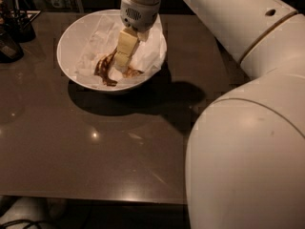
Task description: Pick banana from white bowl
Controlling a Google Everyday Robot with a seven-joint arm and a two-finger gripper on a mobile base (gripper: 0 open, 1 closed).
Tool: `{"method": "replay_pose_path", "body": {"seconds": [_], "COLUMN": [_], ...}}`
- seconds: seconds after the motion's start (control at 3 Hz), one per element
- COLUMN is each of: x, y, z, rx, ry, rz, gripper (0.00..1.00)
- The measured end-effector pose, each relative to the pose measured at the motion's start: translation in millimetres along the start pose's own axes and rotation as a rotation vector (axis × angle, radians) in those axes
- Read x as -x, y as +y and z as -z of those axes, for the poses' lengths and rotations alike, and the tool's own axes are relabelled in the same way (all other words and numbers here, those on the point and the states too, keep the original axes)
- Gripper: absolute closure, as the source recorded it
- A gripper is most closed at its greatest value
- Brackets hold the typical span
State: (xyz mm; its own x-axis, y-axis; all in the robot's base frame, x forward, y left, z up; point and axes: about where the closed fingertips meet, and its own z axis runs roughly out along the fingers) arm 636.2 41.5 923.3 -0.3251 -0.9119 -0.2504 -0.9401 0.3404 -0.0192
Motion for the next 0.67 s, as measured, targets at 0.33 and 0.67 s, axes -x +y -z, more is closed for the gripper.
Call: {"method": "replay_pose_path", "body": {"seconds": [0.33, 0.67], "x": [3.1, 5.5], "y": [-4.1, -6.4], "z": [-11.6, -22.1], "rx": [0.022, 0.041], "ry": [0.008, 0.018], "rz": [-0.006, -0.010], "gripper": [0.29, 0.35]}}
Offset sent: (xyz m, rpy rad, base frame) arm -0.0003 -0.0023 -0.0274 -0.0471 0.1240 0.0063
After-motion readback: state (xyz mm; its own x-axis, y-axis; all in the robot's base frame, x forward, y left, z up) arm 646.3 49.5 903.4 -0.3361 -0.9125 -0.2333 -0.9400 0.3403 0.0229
